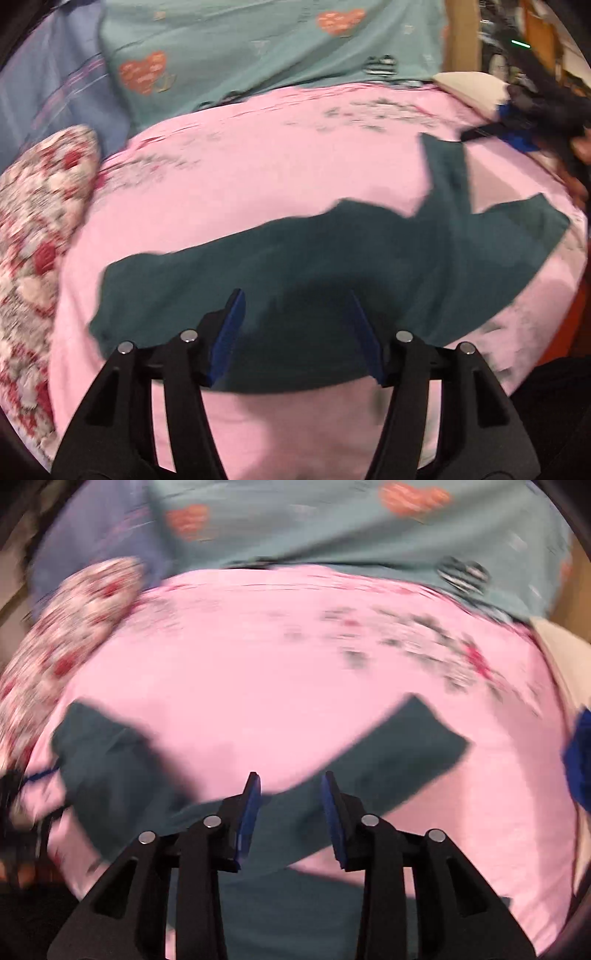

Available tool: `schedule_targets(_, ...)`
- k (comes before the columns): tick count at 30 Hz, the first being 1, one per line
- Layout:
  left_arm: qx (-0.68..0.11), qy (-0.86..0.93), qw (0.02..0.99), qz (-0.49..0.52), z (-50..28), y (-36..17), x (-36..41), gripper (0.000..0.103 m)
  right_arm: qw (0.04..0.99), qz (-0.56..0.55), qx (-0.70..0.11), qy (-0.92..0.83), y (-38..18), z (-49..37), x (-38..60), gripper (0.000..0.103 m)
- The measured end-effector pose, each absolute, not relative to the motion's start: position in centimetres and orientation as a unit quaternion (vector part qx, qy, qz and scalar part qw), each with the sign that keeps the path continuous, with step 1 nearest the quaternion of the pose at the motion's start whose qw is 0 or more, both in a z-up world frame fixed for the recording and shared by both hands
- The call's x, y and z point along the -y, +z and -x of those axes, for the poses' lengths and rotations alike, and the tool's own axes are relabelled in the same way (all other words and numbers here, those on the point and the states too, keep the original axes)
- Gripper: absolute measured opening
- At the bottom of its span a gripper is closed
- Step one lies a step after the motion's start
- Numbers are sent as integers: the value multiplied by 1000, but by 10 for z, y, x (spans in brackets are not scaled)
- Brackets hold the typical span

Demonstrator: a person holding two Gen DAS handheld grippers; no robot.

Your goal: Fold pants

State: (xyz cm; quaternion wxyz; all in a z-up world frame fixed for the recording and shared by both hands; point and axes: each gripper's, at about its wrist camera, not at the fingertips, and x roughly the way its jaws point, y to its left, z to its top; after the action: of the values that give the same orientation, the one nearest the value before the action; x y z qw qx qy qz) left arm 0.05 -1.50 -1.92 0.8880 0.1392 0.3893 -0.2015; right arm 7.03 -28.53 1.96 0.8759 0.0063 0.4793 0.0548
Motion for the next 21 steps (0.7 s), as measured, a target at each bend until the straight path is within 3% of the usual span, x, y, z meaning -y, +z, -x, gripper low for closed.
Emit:
schedule_targets(6,-408,-260,861,-161,1,-41,84,59,848,-63,-525,-46,-8,-147,352,37)
schedule_targets(14,-433,-269,843,-170,-10,-60,101,58,822,-71,-554,-110,-46,-206,360,37)
schedule_targets(18,-445,-279,834,-168,-10,-68,103,49,809,-49,-571,-135,-63,-227,360,35)
schedule_targets(19,-448,-280,833,-167,-10,-70,104,47,809,-48,-570,-137,-65,-229,361,33)
schedule_targets(21,-450,-286,831,-160,-10,-70,102,43,810,-38,-567,-145,-63,-226,361,4)
